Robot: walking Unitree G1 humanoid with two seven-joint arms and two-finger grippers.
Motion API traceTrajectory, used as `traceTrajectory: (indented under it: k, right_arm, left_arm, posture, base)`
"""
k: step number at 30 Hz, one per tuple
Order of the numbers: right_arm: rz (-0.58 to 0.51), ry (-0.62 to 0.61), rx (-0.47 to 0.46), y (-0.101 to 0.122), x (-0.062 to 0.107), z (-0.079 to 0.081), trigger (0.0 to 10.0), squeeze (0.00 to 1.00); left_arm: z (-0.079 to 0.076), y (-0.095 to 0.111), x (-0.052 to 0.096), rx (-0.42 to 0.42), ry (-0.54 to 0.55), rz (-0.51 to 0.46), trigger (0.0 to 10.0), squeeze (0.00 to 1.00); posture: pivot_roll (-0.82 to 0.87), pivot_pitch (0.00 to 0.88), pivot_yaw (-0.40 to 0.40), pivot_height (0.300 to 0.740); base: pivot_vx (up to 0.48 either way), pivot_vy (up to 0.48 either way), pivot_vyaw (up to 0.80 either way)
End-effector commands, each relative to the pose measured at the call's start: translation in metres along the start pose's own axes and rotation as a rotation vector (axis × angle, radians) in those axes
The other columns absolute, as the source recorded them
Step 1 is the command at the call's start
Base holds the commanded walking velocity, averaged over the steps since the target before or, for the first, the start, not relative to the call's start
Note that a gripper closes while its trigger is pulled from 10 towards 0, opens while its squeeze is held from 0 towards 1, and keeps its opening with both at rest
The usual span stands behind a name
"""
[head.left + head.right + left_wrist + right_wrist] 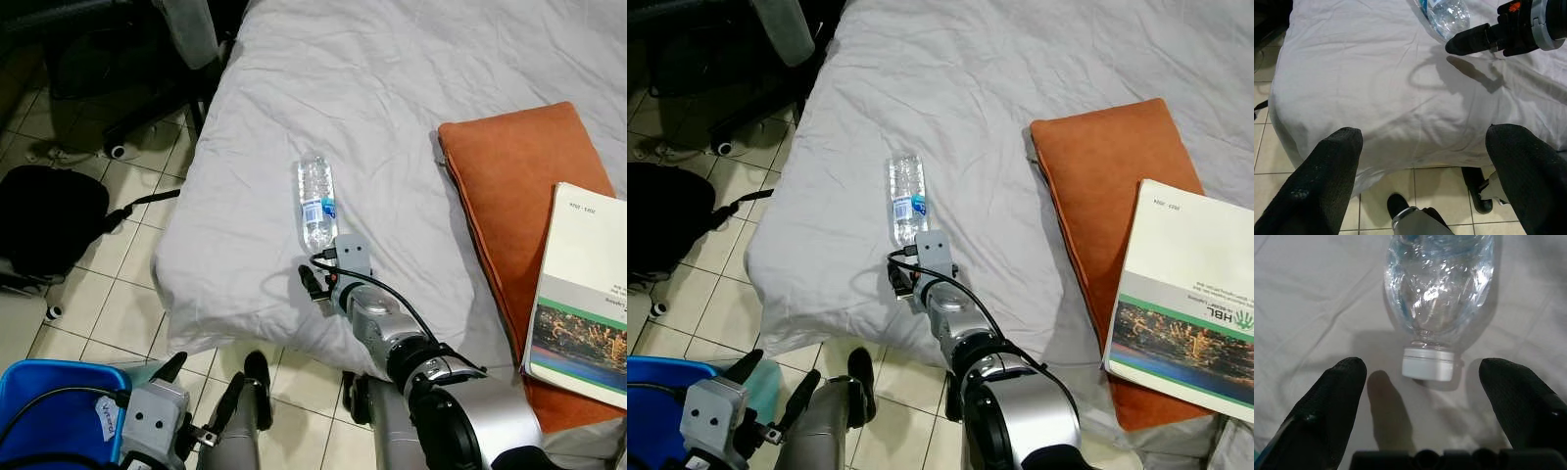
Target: Clean up the room
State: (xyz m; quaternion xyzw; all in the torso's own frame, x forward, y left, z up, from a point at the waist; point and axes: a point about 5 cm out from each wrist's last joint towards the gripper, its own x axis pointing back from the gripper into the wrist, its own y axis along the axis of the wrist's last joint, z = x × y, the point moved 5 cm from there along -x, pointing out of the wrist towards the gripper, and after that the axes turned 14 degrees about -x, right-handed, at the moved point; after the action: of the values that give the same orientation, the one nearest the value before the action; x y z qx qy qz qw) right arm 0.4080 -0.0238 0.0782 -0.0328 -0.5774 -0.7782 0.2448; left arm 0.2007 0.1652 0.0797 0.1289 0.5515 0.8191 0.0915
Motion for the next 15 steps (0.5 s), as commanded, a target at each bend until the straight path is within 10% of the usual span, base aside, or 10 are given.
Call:
traceTrajectory:
  k: [1, 7, 10, 15]
  right_arm:
    - [0.069, 0.018, -0.031, -0.022, 0.001, 0.011, 10.0, 0.00]
    - [0.081, 0.034, 0.017, -0.027, 0.001, 0.017, 10.0, 0.00]
    - [0.081, 0.053, 0.053, -0.027, 0.001, 0.023, 0.0, 0.00]
    - [0.083, 0.069, 0.074, -0.030, 0.001, 0.030, 0.0, 0.00]
  left_arm:
    - [-0.005, -0.008, 0.009, 0.002, -0.007, 0.050, 10.0, 0.00]
    - [-0.005, -0.009, 0.009, -0.001, -0.004, 0.053, 10.0, 0.00]
    - [-0.006, -0.008, 0.009, -0.004, -0.002, 0.053, 10.0, 0.00]
    - [-0.007, -0.009, 0.010, -0.005, 0.001, 0.056, 10.0, 0.00]
  posture:
    - [0.28, 0.644, 0.009, 0.740]
    - [0.28, 0.642, 0.010, 0.740]
    - [0.28, 0.642, 0.012, 0.740]
    - [0.29, 0.644, 0.006, 0.740]
  base:
    - [0.000, 0.000, 0.00]
    - [0.000, 0.000, 0.00]
    - [0.000, 0.000, 0.00]
    - [0.000, 0.000, 0.00]
